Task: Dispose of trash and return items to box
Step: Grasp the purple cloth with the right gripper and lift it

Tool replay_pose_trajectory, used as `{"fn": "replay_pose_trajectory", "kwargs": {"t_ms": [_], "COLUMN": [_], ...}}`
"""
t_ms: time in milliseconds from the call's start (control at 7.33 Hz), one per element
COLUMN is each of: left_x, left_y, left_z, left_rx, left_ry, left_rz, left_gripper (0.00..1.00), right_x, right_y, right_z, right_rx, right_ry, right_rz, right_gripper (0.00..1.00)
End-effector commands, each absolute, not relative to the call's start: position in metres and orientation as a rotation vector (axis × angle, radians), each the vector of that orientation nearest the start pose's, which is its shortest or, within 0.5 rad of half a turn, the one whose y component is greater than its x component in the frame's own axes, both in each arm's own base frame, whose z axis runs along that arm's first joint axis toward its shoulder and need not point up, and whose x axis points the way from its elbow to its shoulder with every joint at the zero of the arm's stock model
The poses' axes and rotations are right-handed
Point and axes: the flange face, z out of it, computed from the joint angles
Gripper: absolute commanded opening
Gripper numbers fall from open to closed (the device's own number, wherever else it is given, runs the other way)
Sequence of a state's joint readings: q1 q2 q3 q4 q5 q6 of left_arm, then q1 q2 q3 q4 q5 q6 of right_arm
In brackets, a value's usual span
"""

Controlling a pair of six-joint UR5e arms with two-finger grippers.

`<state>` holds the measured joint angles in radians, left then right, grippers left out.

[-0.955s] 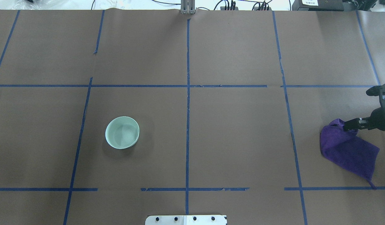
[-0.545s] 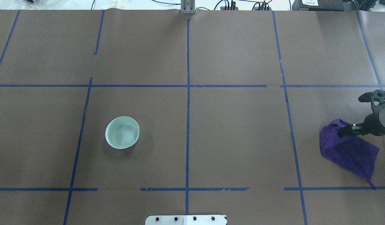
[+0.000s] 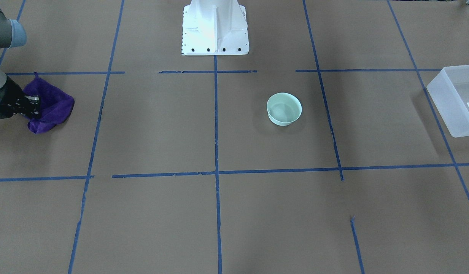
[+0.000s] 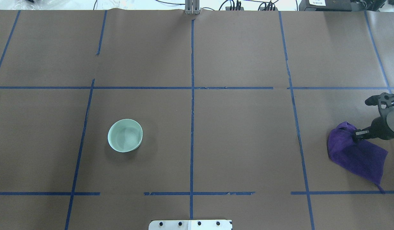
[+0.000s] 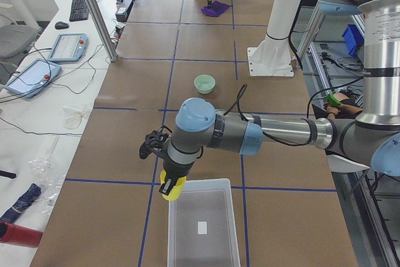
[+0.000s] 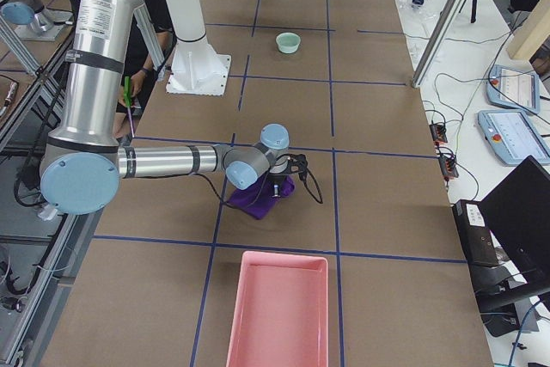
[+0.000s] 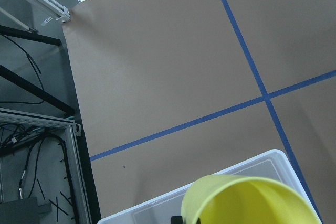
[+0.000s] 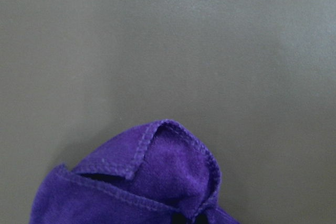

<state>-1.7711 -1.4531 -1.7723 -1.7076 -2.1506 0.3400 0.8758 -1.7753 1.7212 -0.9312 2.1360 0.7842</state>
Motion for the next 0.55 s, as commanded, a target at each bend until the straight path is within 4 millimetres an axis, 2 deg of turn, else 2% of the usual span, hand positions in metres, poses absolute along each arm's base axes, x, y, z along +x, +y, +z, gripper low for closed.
{"fn": "replay_pose_trajectory", "kwargs": {"t_ms": [0, 136, 409], "left_x": [-0.168, -0.167, -0.164], "left_y": [-0.428, -0.427, -0.414], "left_z": [0.64, 0.647, 0.663], "left_rx": [0.31, 0.302, 0.258], "left_ry": [0.515, 0.519, 0.543], "left_rz": [0.183, 0.179, 0.128], "left_gripper": [0.0, 0.0, 0.0], "right_x": [-0.21, -0.188, -0.142], "right_y": [-0.386, -0.393, -0.406], "right_z": [0.589, 0.573, 0.541], "right_rx": [0.05, 0.071, 0.129], "right_ry": [-0.853, -0.889, -0.948], "right_rz": [-0.086, -0.054, 0.01], "right_gripper": [0.0, 0.0, 0.0]}}
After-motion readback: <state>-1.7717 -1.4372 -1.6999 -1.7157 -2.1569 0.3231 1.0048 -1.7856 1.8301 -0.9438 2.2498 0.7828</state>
